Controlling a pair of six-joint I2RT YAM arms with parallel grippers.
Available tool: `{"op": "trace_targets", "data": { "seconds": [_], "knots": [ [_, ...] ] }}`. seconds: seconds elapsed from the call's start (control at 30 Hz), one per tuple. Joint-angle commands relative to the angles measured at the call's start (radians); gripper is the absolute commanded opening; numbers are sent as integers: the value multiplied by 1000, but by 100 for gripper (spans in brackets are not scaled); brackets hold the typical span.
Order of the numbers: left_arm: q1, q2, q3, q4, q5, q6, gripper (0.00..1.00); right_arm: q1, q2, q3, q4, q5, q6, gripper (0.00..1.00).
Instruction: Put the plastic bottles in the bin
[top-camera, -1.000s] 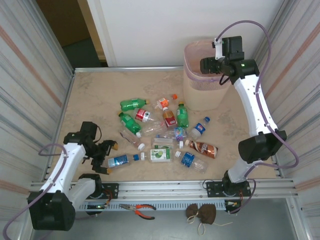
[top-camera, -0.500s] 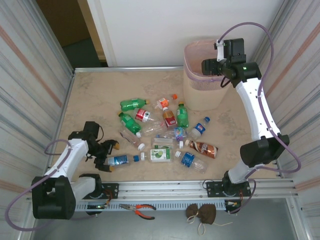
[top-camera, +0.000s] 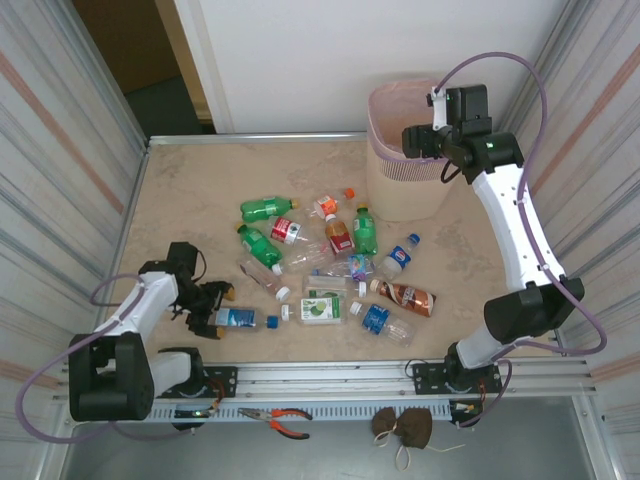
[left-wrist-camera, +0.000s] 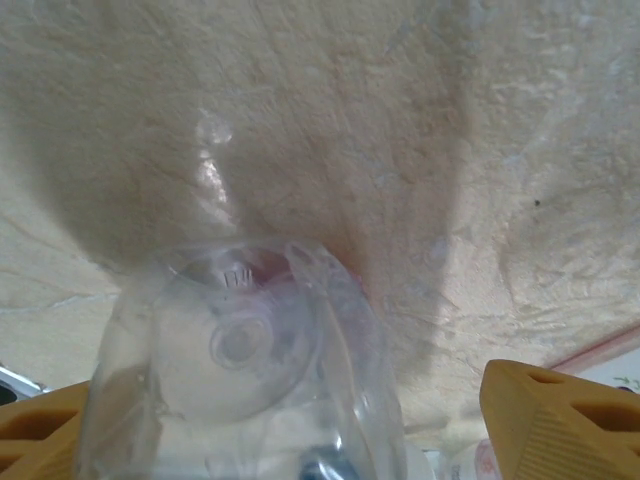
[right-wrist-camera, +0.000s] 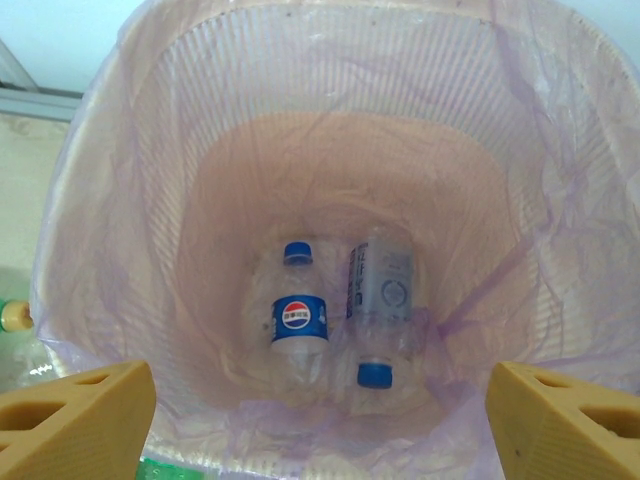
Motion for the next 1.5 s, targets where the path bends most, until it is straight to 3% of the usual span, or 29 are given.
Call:
{"op": "trace_targets", "data": {
  "seconds": [0.0,0.47,0.83,1.0,1.17,1.47],
  "knots": [
    [13,20,-7,6,-28,34,80,6,-47,-23,6,23,12,85],
    [19,65,-1,37,-63,65,68,9,-96,-65,-1,35,12,84],
    [20,28,22,23,-59,87,48,15,-123,-86,0,37,11,84],
    [20,-59,66,1,-68,130,39,22,-140,-93,1,24,16,84],
    [19,-189,112,84,-19,246,40,37,-175,-140,24,-57,40,84],
    [22,-350,176,418,199,480,41,106,-271,-302,175,-354,93,84]
  ]
}}
